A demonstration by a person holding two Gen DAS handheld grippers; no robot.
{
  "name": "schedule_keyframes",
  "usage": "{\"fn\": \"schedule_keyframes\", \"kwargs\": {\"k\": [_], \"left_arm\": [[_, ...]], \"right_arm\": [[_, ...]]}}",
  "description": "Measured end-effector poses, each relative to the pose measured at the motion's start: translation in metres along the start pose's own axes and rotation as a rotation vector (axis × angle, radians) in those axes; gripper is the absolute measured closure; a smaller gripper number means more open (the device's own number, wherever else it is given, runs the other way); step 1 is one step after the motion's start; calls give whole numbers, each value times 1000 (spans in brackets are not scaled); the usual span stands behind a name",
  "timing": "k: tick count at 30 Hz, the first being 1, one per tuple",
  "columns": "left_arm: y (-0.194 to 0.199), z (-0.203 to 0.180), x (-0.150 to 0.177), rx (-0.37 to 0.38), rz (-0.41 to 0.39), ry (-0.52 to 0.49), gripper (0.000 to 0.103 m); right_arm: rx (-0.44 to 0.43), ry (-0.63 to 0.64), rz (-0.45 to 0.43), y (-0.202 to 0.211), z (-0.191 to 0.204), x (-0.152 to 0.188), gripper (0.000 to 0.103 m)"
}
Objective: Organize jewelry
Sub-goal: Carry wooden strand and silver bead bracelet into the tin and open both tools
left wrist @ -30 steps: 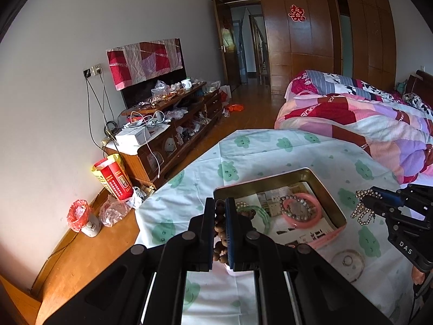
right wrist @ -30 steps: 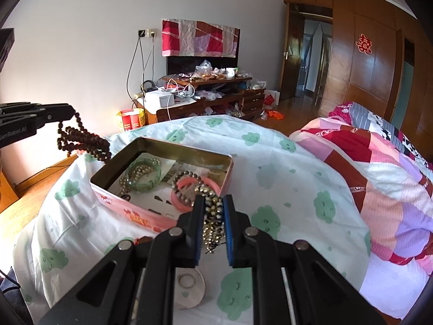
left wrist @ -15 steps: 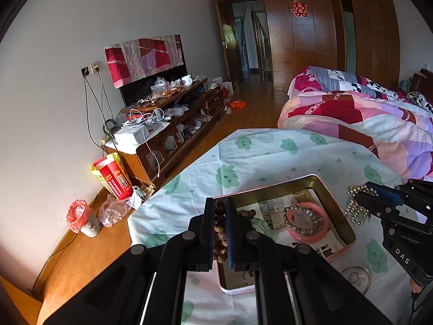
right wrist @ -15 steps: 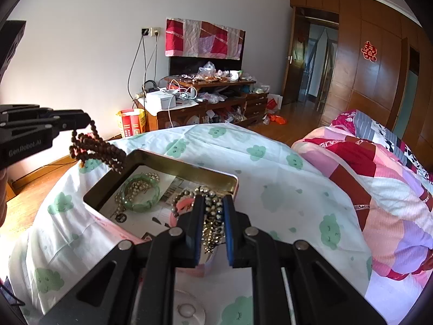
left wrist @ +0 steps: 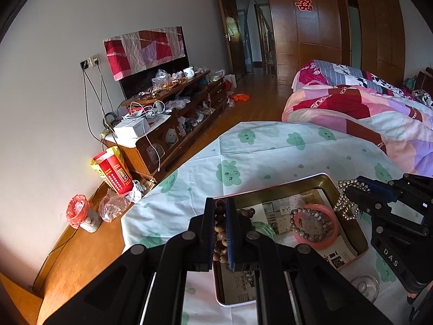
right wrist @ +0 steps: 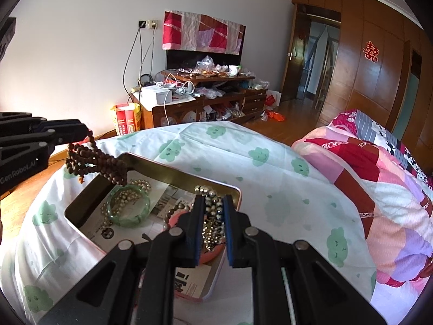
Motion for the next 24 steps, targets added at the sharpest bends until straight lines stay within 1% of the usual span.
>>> {"fn": "schedule_keyframes", "kwargs": {"k": [12, 24], "left_arm": [[-25, -3, 8, -5, 43, 9, 96], [-37, -2, 17, 4, 73, 16, 96]], "right_arm": [[12, 13, 30, -17, 3, 3, 87], [11, 22, 57, -31, 7, 8, 87]]}}
Point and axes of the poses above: each gripper's, at about its wrist camera, not at the fingertips, and y roughly against the way its jaws point, z to its left, x to its underside, the point moved 6 cm from there along -y, roughly the way its jaws point, and after that the axes turned 2 degrees about -y, right-handed, at the moved point
